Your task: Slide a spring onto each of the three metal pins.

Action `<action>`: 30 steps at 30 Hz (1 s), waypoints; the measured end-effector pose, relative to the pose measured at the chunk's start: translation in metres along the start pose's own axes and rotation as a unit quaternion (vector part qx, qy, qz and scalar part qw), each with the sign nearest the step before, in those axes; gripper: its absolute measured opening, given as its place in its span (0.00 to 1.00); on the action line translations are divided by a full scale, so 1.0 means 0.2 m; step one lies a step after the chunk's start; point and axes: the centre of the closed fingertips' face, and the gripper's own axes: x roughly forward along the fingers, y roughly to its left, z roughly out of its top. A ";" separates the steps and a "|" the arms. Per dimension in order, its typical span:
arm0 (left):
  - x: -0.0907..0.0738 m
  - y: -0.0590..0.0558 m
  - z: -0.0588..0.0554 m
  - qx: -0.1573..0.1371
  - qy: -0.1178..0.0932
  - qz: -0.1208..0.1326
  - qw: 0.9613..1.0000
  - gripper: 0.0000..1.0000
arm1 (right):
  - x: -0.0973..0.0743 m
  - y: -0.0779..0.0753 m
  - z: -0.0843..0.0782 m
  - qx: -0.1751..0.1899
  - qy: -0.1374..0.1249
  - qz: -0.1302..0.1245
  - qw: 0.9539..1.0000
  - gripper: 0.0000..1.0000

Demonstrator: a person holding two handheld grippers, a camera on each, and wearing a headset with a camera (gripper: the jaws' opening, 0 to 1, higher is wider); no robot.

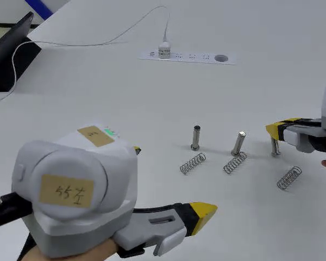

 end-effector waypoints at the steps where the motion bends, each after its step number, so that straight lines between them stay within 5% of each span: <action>1: 0.00 0.00 0.00 0.000 0.000 0.000 1.000 0.85 | -0.01 0.00 0.00 0.000 0.000 0.000 1.000 0.09; 30: -0.02 0.01 0.01 0.012 0.003 0.009 1.000 0.82 | -0.14 0.03 -0.07 -0.002 0.015 -0.011 1.000 0.09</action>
